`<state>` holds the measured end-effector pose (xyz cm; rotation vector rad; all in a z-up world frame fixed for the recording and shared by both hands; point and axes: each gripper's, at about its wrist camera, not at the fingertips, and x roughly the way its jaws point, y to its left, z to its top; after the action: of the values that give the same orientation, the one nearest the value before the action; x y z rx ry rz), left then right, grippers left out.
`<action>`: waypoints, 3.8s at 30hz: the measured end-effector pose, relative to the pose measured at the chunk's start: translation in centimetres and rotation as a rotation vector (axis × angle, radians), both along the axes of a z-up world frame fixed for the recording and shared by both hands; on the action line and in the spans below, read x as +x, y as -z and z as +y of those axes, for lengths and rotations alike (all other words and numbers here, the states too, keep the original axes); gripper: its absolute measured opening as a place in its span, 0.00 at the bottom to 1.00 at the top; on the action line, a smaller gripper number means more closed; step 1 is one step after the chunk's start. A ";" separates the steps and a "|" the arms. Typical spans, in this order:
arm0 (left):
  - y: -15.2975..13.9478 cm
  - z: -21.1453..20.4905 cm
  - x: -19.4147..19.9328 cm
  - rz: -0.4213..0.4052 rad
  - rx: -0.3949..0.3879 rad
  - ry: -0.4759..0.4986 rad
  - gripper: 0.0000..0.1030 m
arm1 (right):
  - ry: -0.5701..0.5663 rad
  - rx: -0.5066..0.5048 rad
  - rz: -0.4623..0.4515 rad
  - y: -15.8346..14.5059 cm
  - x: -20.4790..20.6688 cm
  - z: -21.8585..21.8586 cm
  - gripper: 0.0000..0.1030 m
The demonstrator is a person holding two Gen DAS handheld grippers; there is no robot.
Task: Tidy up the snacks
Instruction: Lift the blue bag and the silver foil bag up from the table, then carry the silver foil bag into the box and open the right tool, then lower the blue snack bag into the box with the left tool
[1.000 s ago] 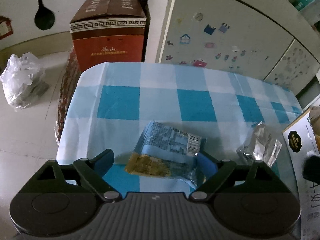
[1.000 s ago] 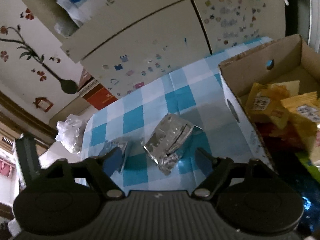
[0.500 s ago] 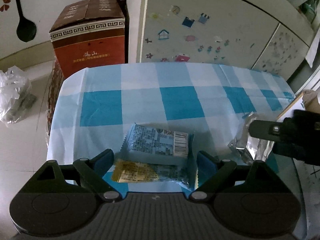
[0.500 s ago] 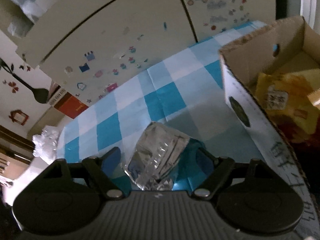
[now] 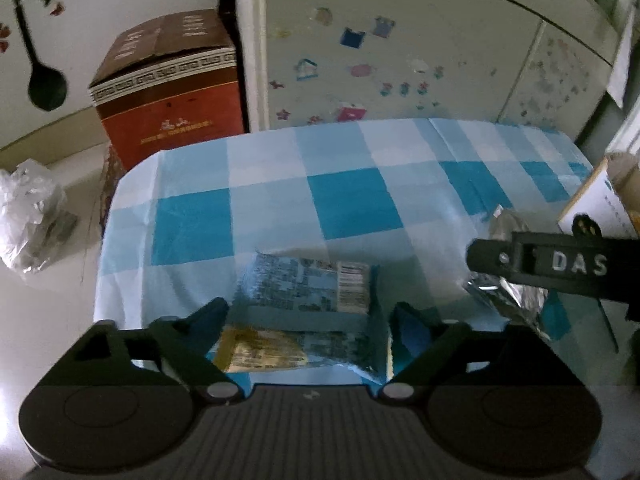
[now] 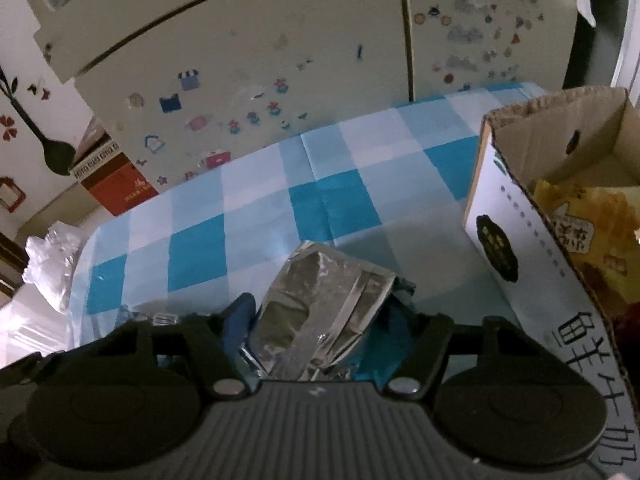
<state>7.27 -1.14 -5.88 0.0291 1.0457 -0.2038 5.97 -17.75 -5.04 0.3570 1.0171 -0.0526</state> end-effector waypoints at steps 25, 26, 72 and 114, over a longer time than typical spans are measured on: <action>-4.5 -0.4 -10.0 -0.026 -0.148 -0.078 0.68 | -0.018 -0.017 -0.040 -6.5 -13.4 -4.7 0.63; -4.5 -0.5 -10.8 -0.024 -0.146 -0.076 0.68 | -0.018 -0.014 -0.038 -6.5 -14.2 -4.8 0.63; -9.6 -7.8 -15.3 -0.119 -0.121 0.009 0.68 | 0.232 0.113 -0.232 -13.7 -18.3 -22.7 0.63; -13.5 -22.0 -14.3 -0.141 0.009 0.215 0.98 | 0.404 0.125 -0.139 -10.7 -17.3 -25.5 0.80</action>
<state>-6.98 -23.17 7.62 0.1620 0.9025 -0.3865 -11.36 -43.28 5.63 0.6680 0.8005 -0.3251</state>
